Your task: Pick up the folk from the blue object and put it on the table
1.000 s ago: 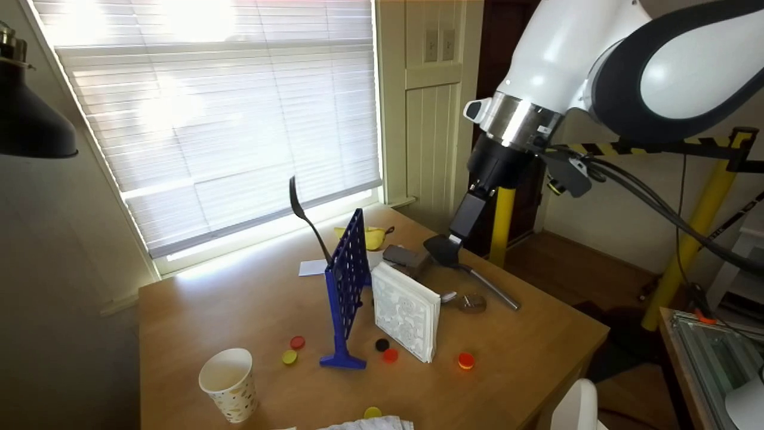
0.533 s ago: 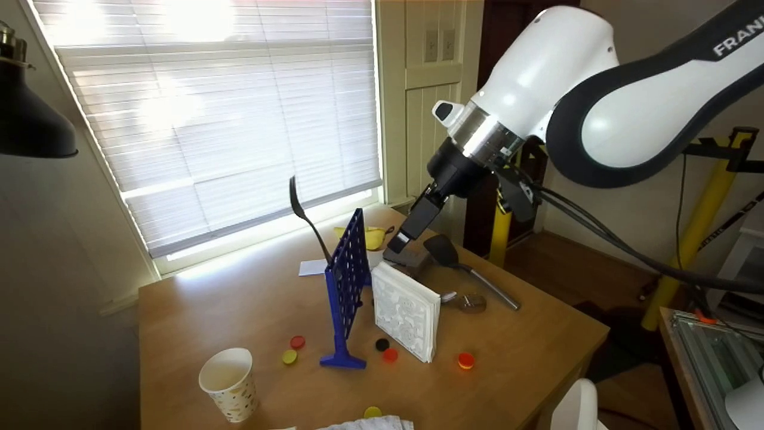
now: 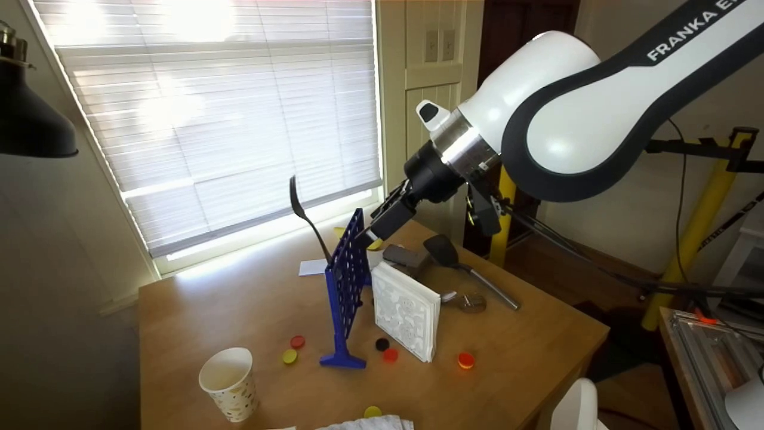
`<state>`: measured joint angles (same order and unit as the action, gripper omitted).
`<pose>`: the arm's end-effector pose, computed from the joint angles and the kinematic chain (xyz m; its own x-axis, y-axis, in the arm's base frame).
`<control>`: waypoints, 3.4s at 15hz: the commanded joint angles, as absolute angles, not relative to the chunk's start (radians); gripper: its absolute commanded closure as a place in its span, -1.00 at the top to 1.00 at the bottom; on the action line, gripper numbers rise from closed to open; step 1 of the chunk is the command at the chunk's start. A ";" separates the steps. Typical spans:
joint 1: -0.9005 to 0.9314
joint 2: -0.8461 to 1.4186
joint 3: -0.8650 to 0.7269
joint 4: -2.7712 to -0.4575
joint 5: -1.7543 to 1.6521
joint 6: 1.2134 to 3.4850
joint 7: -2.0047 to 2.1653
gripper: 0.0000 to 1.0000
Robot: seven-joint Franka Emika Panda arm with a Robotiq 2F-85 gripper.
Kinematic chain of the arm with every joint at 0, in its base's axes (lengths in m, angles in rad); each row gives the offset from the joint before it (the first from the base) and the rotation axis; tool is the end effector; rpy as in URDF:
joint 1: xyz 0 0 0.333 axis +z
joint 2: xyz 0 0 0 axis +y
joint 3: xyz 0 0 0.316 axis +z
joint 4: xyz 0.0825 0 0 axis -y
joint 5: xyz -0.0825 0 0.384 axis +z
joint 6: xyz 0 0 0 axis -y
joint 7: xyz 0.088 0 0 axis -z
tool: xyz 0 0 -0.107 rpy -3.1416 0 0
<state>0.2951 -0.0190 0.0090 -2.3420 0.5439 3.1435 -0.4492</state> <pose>0.5316 0.1190 0.4305 0.6761 0.1132 0.7281 0.2359 -0.9694 -0.0683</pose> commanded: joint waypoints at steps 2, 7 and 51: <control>0.296 -0.014 0.009 -2.333 0.547 3.144 -0.452 1.00; 0.298 -0.002 0.006 -2.307 0.582 3.117 -0.473 1.00; 0.027 0.211 0.275 -1.922 1.151 3.121 -1.059 -1.00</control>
